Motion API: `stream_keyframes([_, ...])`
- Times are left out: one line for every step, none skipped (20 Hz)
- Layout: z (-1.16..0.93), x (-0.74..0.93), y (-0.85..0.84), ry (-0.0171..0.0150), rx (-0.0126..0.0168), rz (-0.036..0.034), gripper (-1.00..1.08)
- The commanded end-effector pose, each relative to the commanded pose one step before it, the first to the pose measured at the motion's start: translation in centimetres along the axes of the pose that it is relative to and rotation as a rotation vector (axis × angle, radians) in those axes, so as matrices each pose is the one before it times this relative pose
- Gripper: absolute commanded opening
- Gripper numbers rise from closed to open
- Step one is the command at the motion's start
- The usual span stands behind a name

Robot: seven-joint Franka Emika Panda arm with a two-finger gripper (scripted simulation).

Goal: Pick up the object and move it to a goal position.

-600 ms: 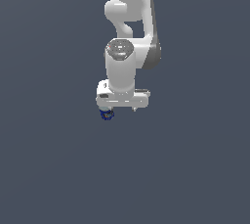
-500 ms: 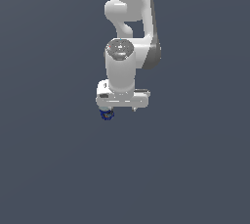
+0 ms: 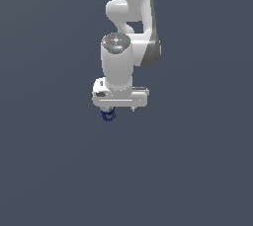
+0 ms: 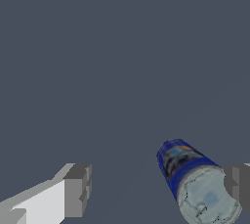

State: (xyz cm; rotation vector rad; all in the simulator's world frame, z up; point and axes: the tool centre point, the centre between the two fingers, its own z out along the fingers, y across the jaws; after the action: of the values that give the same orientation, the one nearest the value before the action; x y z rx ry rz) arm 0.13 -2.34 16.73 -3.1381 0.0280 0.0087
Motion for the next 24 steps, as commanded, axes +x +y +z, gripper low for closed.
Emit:
stream_keyframes([-0.108,0.056,0.023,0.00116,-0.00022,-0.00331,1.0])
stream_keyframes([0.068,-0.046,-0.004,-0.00069,0.00012,0.00154,1.0])
stream_keyframes([0.077,-0.07,0.064,-0.00033,0.00005,0.00256,1.0])
stream_keyframes([0.083,-0.094,0.136,0.00007,-0.00002,0.00365,1.0])
stream_keyframes([0.099,-0.123,0.194,0.00028,-0.00005,0.00483,1.0])
stream_keyframes([0.125,-0.154,0.239,0.00032,-0.00006,0.00601,1.0])
stream_keyframes([0.156,-0.187,0.279,0.00024,-0.00006,0.00727,1.0])
stream_keyframes([0.186,-0.22,0.318,0.00019,-0.00005,0.00848,1.0])
stream_keyframes([0.212,-0.252,0.357,0.00017,-0.00006,0.00967,1.0])
stream_keyframes([0.235,-0.282,0.402,0.0002,-0.00008,0.01085,1.0])
stream_keyframes([0.256,-0.314,0.449,0.00028,-0.0001,0.01206,1.0])
stream_keyframes([0.277,-0.347,0.496,0.00035,-0.00013,0.01328,1.0])
stream_keyframes([0.299,-0.381,0.541,0.00038,-0.00015,0.01453,1.0])
stream_keyframes([0.321,-0.415,0.586,0.0004,-0.00018,0.01579,1.0])
stream_keyframes([0.31,-0.408,0.576,0.0004,-0.00019,0.01553,1.0])
stream_keyframes([0.282,-0.377,0.532,0.00038,-0.0002,0.01433,1.0])
stream_keyframes([0.254,-0.345,0.487,0.00036,-0.00019,0.01313,1.0])
stream_keyframes([0.228,-0.313,0.441,0.00033,-0.00019,0.0119,1.0])
stream_keyframes([0.202,-0.281,0.396,0.0003,-0.00018,0.01068,1.0])
stream_keyframes([0.176,-0.249,0.349,0.00026,-0.00017,0.00944,1.0])
stream_keyframes([0.152,-0.216,0.303,0.00023,-0.00015,0.00819,1.0])
stream_keyframes([0.127,-0.183,0.258,0.0002,-0.00013,0.00697,1.0])
stream_keyframes([0.104,-0.15,0.211,0.00016,-0.00011,0.00569,1.0])
stream_keyframes([0.08,-0.117,0.163,0.00013,-0.00009,0.00442,1.0])
